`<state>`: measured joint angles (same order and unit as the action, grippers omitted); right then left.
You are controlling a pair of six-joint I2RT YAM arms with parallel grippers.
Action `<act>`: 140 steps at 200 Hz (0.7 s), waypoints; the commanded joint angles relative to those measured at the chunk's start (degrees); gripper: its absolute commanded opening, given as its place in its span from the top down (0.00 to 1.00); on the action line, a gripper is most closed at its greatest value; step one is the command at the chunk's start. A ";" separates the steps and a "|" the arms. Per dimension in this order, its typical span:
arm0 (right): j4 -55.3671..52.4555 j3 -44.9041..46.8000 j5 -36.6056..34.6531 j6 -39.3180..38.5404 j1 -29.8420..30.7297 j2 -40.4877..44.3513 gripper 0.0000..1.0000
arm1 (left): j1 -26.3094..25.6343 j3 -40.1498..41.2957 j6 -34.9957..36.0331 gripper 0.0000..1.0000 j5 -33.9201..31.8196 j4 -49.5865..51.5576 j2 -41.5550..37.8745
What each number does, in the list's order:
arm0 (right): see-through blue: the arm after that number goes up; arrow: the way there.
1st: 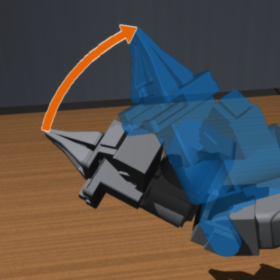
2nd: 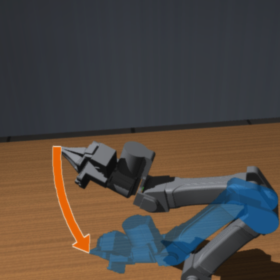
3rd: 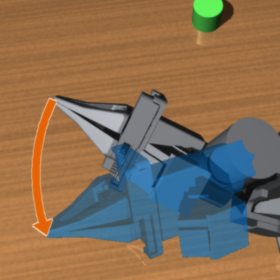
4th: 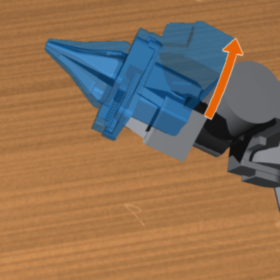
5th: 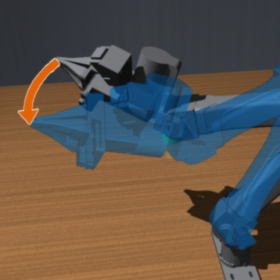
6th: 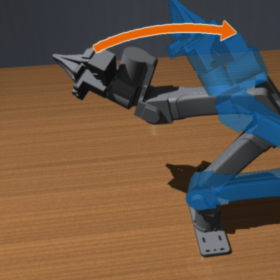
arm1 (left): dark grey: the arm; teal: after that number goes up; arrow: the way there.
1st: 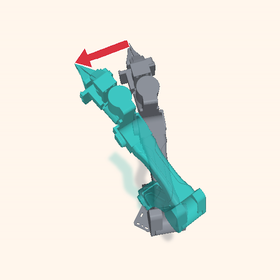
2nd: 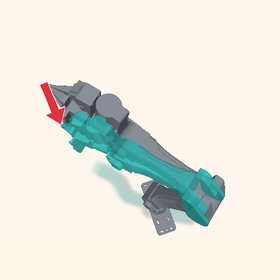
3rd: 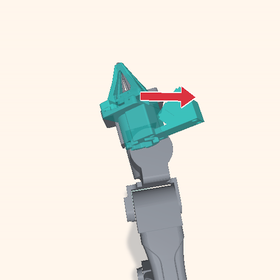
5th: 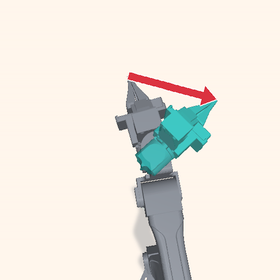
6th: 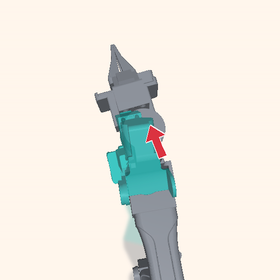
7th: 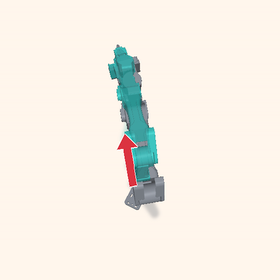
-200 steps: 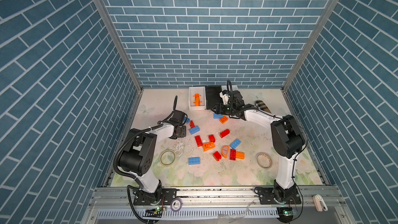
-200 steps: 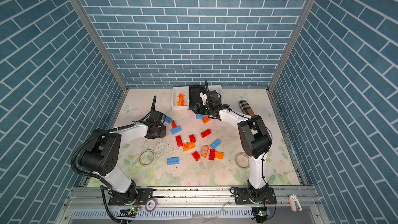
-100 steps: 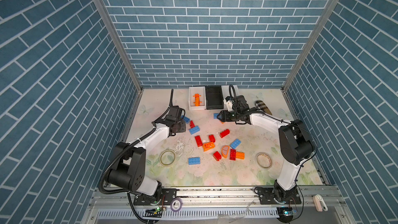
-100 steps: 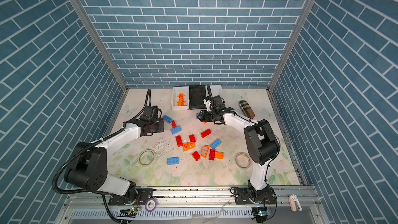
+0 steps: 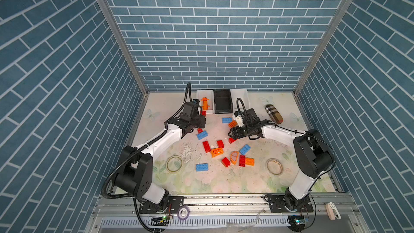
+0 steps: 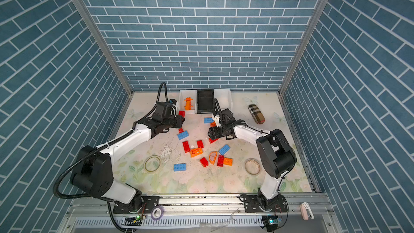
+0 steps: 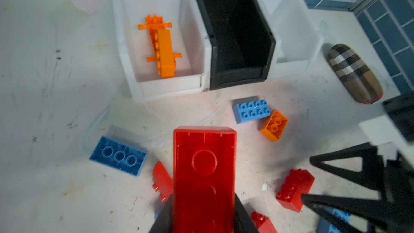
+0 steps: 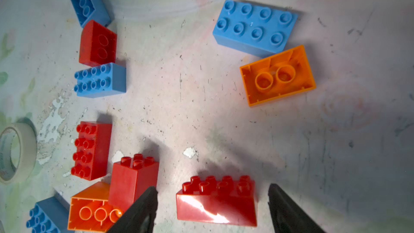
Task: Sort the legos into containers by color
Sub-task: Place the lego in the container.
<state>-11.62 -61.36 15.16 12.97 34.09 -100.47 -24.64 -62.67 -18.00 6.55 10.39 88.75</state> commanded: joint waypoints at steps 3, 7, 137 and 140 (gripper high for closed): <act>-0.52 0.92 -3.17 -3.00 1.75 1.16 0.20 | -0.16 -4.90 0.32 0.82 3.02 -4.56 4.20; -0.44 1.04 -3.68 -2.83 1.99 1.07 0.20 | -0.27 -5.74 0.38 0.82 3.26 -4.67 4.98; 4.42 5.11 -13.79 7.07 6.33 0.02 0.19 | -0.69 -29.65 0.96 0.82 8.80 -5.99 26.55; 4.56 5.13 -13.79 7.67 6.35 0.01 0.19 | -0.67 -30.01 0.87 0.82 8.75 -6.00 27.01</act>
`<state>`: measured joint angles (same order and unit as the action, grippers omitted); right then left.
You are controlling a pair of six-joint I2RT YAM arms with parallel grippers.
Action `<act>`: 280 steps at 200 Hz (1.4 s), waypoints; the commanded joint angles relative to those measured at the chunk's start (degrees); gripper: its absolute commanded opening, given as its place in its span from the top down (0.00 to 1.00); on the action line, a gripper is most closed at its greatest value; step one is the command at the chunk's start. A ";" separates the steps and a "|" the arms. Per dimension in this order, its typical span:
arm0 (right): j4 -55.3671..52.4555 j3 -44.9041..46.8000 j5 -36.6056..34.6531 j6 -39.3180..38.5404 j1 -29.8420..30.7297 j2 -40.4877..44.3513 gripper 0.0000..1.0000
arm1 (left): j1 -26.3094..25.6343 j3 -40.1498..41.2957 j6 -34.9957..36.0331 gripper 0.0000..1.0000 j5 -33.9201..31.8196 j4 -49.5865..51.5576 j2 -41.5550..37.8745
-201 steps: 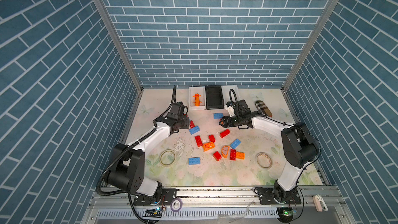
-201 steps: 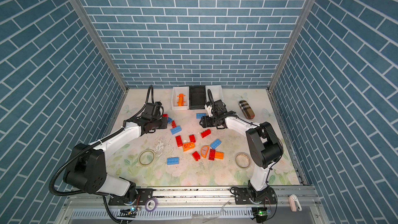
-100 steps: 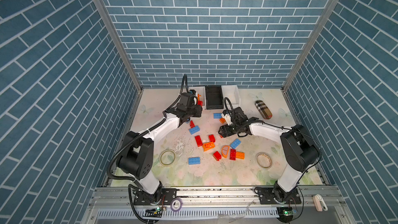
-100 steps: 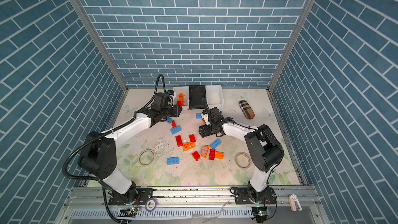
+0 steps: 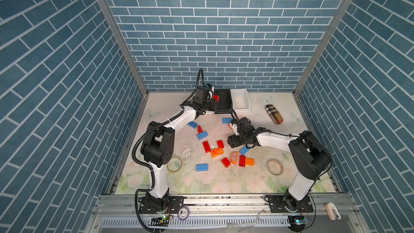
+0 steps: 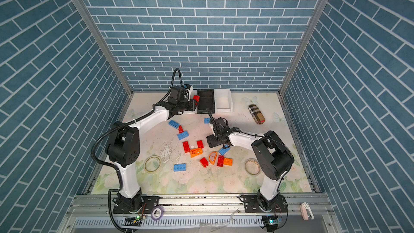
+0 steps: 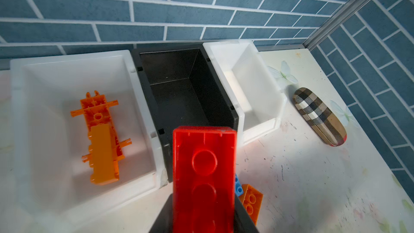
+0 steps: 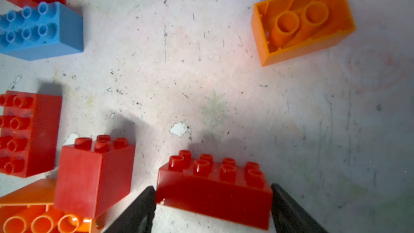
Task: Sort the legos into containers by color
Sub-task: Place the lego in the container.
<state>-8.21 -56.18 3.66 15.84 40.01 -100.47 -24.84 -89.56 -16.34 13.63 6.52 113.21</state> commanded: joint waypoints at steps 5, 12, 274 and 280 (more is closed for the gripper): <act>1.50 0.09 -2.28 5.64 0.49 0.03 0.19 | -0.56 -3.78 -0.84 0.82 1.67 -2.06 3.13; 2.03 0.32 -2.60 6.91 0.71 -0.08 0.19 | -0.52 -4.59 -0.92 0.82 1.71 -1.88 3.98; -0.15 -1.19 -14.02 17.35 4.90 -1.59 0.44 | -0.49 -28.40 -1.60 0.51 1.84 8.10 23.08; -0.17 -1.25 -13.94 17.26 4.81 -1.37 0.44 | -0.57 -28.37 -1.54 0.49 1.85 8.23 22.94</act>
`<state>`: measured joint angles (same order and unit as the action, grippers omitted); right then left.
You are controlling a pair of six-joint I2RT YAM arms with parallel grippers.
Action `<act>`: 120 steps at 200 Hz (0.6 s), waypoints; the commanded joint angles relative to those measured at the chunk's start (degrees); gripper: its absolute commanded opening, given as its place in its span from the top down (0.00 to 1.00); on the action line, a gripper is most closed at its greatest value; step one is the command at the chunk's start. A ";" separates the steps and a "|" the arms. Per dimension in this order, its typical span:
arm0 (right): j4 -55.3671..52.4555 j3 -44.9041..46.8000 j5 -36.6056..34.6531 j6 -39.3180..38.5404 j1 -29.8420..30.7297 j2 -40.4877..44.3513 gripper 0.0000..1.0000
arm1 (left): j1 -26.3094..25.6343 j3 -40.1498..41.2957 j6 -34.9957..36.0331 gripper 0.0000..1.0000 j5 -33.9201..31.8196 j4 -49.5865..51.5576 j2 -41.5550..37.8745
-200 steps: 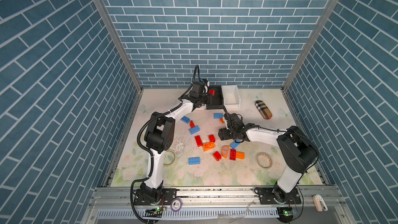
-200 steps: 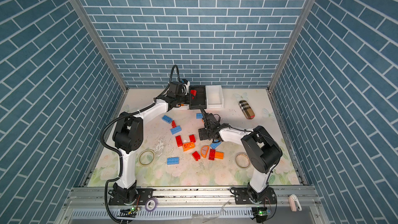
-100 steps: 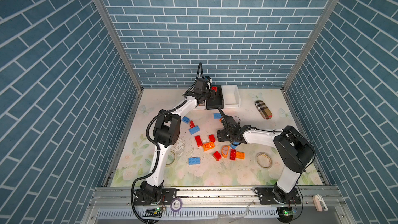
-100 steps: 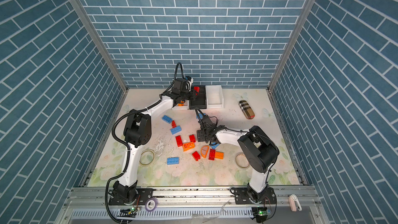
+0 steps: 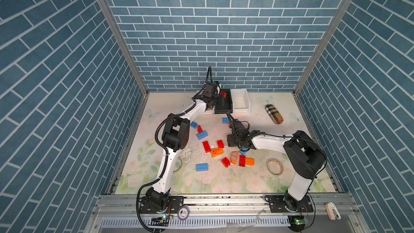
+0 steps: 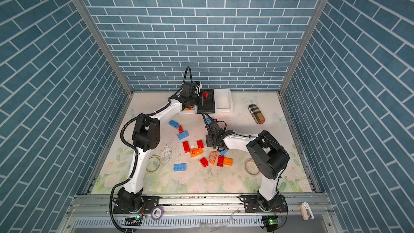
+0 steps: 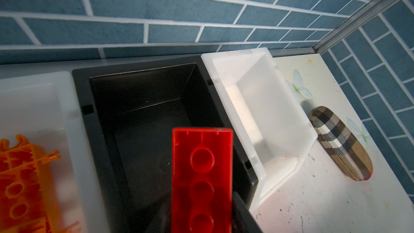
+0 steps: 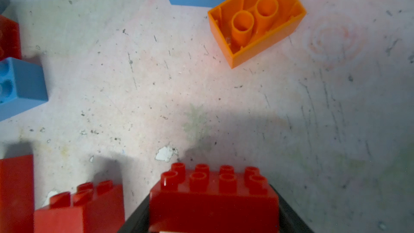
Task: Sort the legos into containers by color
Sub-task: Place the lego in the container.
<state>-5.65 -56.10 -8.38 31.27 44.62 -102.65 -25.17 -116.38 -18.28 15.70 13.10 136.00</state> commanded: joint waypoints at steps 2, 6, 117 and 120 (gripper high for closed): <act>-2.71 -1.42 -1.86 1.79 0.20 0.90 0.44 | -0.19 -1.50 0.43 0.48 -0.23 1.70 0.12; -2.77 -1.58 -1.68 1.70 0.13 1.09 0.44 | -0.19 -1.49 0.42 0.47 -0.24 1.81 0.00; 3.09 -6.77 12.05 1.79 -8.18 3.58 0.45 | 0.08 16.29 0.90 0.40 -3.68 -3.55 -16.88; 3.53 -7.02 12.92 2.09 -8.54 3.37 0.45 | 0.03 17.03 0.92 0.40 -3.93 -3.71 -17.50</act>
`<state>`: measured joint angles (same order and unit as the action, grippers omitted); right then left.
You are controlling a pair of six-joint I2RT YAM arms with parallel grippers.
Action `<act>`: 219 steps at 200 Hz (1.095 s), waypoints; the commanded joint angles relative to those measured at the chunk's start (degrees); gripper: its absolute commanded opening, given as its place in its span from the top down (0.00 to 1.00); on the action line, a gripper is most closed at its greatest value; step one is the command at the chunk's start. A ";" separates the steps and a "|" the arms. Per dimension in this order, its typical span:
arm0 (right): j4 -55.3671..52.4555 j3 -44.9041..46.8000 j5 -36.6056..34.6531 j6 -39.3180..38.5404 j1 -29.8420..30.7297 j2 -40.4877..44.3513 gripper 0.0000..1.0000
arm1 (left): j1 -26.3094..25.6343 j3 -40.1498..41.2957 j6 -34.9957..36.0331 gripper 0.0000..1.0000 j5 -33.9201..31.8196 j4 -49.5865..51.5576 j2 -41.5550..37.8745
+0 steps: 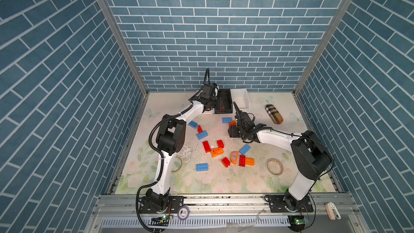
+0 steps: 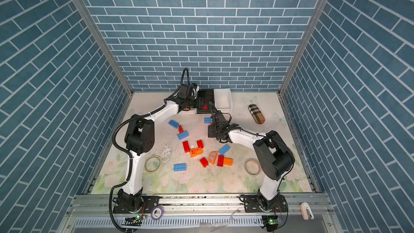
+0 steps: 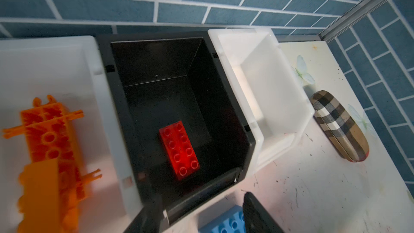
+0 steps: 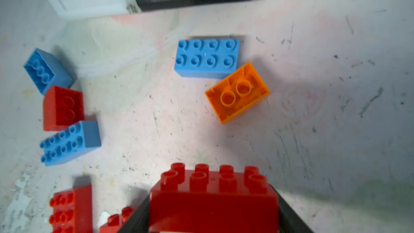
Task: Sort the legos into containers by color
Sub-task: Place the lego in the container.
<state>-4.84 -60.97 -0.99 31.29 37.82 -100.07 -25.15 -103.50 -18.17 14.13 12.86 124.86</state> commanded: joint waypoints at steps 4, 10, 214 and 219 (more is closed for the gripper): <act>3.20 -2.42 6.38 2.38 -2.10 0.61 0.45 | 0.14 5.17 0.69 0.40 -2.64 -3.66 -7.21; 4.18 -2.70 7.47 2.95 -2.72 0.22 0.45 | 0.35 6.78 0.48 0.40 -3.11 -4.03 -8.52; 37.90 -18.10 22.91 30.31 -11.28 -20.13 0.45 | 7.55 51.09 -16.98 0.38 -10.83 -12.15 -38.02; 38.14 -18.60 22.72 30.84 -11.32 -20.69 0.45 | 7.55 51.27 -17.86 0.37 -11.32 -12.08 -38.11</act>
<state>28.01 -76.53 22.48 56.36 26.81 -118.34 -18.09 -54.33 -31.48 5.37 0.54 88.55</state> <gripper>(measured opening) 0.670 0.622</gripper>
